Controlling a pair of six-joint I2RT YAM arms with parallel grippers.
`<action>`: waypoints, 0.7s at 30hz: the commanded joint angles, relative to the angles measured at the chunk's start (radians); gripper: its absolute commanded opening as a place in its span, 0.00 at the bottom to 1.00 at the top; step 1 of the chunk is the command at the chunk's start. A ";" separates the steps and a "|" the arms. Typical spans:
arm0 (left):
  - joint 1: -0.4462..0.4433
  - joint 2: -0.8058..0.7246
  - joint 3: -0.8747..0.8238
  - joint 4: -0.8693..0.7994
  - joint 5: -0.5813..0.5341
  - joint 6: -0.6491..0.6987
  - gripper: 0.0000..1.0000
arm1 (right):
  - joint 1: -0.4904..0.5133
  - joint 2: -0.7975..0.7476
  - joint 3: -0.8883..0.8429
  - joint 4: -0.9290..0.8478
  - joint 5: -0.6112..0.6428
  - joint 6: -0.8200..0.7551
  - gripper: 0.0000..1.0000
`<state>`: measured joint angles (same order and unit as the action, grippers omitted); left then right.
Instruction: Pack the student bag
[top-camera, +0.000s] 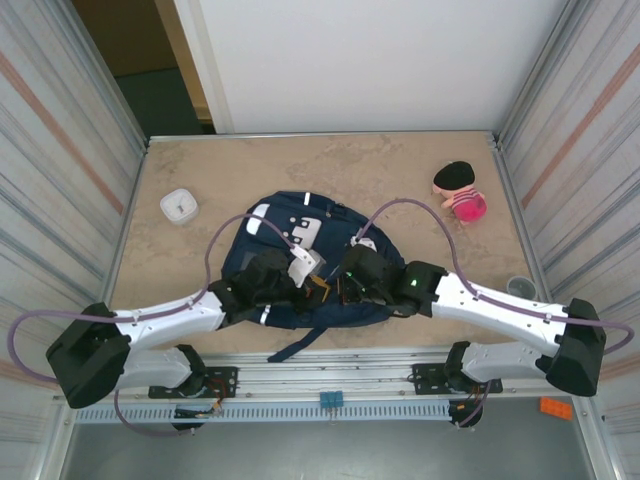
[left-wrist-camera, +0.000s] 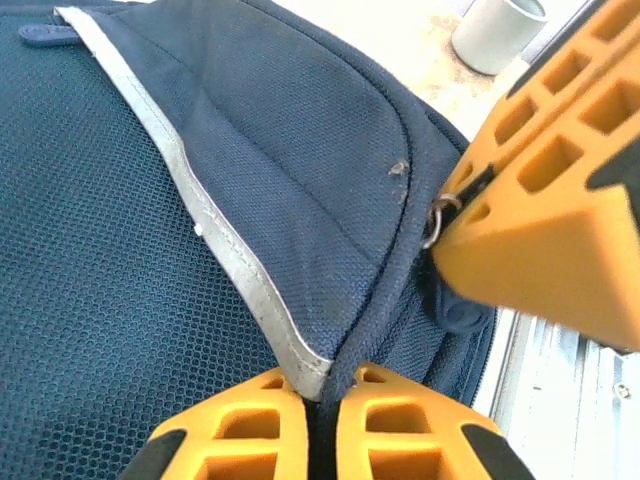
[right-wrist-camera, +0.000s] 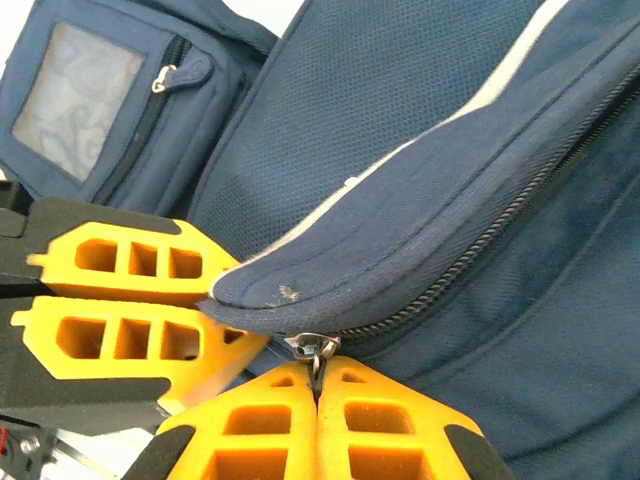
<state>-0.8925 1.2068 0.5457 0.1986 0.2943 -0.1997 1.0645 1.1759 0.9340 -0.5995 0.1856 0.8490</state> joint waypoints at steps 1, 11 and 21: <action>-0.002 -0.037 0.026 -0.151 -0.053 0.085 0.00 | -0.050 -0.003 0.084 -0.173 -0.013 -0.106 0.00; 0.000 -0.083 0.029 -0.212 -0.049 0.205 0.00 | -0.167 0.103 0.191 -0.321 -0.159 -0.377 0.00; 0.000 -0.115 0.017 -0.169 -0.023 0.211 0.00 | -0.188 0.115 0.075 -0.126 -0.333 -0.489 0.19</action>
<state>-0.8974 1.1282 0.5671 0.0265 0.2611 0.0044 0.8852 1.2957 1.0557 -0.7780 -0.0994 0.4133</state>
